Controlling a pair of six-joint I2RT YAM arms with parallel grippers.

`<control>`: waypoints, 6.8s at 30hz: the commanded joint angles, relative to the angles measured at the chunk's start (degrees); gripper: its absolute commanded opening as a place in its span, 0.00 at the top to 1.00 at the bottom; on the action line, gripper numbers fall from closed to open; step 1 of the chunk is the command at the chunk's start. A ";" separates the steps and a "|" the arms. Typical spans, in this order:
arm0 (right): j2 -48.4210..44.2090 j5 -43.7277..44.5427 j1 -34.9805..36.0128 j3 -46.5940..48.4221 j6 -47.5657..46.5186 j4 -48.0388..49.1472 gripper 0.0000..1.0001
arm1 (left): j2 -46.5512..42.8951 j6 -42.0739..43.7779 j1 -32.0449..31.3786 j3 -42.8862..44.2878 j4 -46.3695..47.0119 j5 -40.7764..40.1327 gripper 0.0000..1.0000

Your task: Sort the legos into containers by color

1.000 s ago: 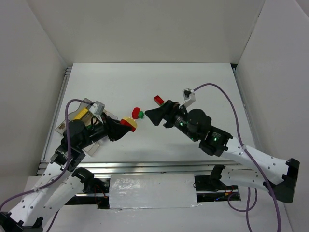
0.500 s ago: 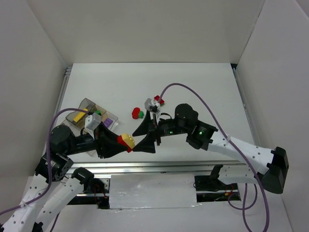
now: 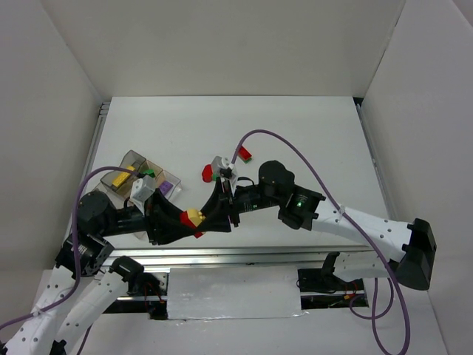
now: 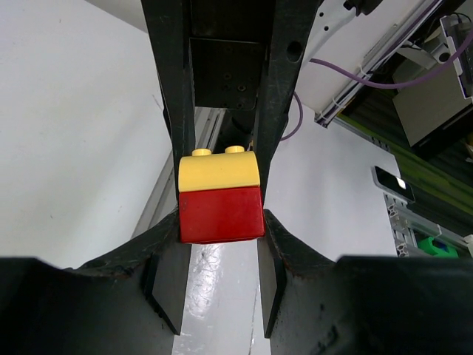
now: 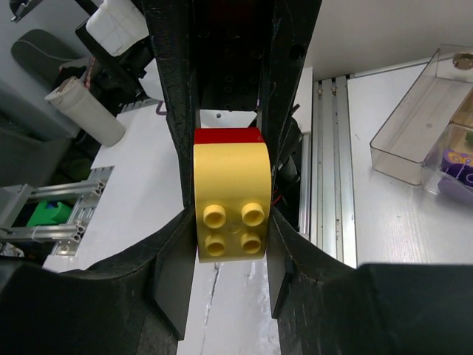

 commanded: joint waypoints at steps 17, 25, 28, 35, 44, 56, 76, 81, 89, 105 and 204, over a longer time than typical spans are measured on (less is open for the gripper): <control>-10.37 0.80 -9.99 -8.61 -2.68 6.66 1.00 | 0.45 8.52 -0.19 6.15 -13.35 -18.50 1.00; -8.62 15.31 -10.61 -8.87 -0.93 1.56 1.00 | 18.51 -23.24 0.07 12.81 -40.65 -88.96 1.00; -7.65 15.84 -10.70 -8.35 0.04 1.21 1.00 | 23.20 -42.48 0.94 13.79 -49.99 -98.41 1.00; -5.81 14.09 -10.70 -7.55 1.97 0.68 1.00 | 21.99 -45.01 14.37 7.57 -45.45 -97.99 1.00; -3.25 11.80 -10.52 -7.12 3.82 1.91 1.00 | 29.89 -28.93 29.60 -2.03 -23.31 -81.81 1.00; 1.14 10.13 -10.52 -6.24 4.87 4.20 1.00 | 33.41 -28.39 33.29 -4.93 -18.54 -77.94 0.47; 7.73 -2.87 -10.70 -2.63 8.04 6.22 1.00 | 9.96 -8.09 33.20 -4.39 5.85 -18.08 0.00; 5.19 -6.74 -10.70 -2.55 11.10 8.15 0.99 | 5.05 -20.02 31.63 -8.00 32.74 11.67 0.01; 5.18 -6.66 -9.30 1.49 19.72 13.86 1.00 | -2.27 -13.75 27.93 -2.22 24.99 11.36 0.01; 9.93 0.54 -1.39 8.27 16.04 14.13 1.00 | -2.18 -16.87 28.02 -2.55 26.09 12.23 0.03; -4.66 15.05 -16.68 -17.57 10.41 11.05 0.00 | 47.27 -15.73 34.70 22.57 -11.77 -75.38 1.00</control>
